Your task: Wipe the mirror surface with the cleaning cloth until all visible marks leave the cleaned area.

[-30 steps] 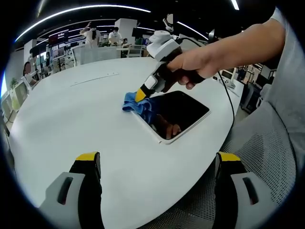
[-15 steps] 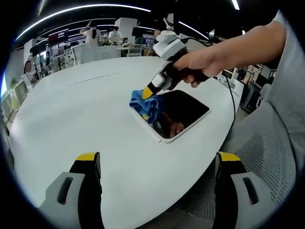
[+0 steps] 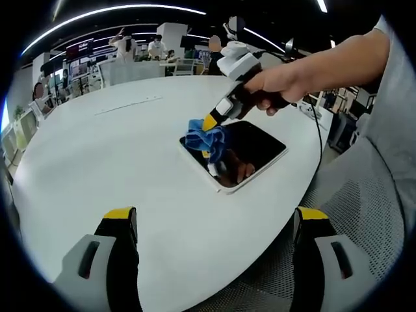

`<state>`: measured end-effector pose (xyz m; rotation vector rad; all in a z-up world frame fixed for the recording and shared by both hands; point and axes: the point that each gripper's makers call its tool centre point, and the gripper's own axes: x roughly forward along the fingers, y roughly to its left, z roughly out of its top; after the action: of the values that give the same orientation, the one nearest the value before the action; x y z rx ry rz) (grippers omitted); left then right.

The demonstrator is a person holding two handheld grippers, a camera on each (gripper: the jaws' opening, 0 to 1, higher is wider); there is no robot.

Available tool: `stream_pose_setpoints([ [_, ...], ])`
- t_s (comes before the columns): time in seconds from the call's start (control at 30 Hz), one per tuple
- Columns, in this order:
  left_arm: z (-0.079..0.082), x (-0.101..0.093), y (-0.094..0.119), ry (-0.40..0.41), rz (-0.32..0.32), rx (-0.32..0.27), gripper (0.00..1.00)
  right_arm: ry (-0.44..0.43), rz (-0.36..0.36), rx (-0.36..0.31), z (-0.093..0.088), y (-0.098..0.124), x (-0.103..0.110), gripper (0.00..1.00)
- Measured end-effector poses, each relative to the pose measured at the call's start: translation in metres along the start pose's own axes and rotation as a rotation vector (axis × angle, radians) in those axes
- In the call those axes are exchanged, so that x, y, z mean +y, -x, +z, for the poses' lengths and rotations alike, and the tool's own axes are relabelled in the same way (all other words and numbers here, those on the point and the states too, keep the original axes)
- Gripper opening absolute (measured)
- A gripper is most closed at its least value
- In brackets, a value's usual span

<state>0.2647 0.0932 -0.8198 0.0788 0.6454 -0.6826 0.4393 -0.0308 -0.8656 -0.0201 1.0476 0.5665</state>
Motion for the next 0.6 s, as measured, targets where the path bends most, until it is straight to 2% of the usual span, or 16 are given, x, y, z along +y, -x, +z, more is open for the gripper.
stream_pose_setpoints([
  [0.33, -0.0002, 0.0003, 0.0, -0.001, 0.005, 0.003, 0.99, 0.005, -0.009, 0.003, -0.0009, -0.0003, -0.0049, 0.0],
  [0.6, -0.0013, 0.0005, -0.0004, 0.0, 0.005, 0.007, 0.99, -0.047, -0.019, -0.027, -0.0038, 0.002, -0.003, 0.0],
])
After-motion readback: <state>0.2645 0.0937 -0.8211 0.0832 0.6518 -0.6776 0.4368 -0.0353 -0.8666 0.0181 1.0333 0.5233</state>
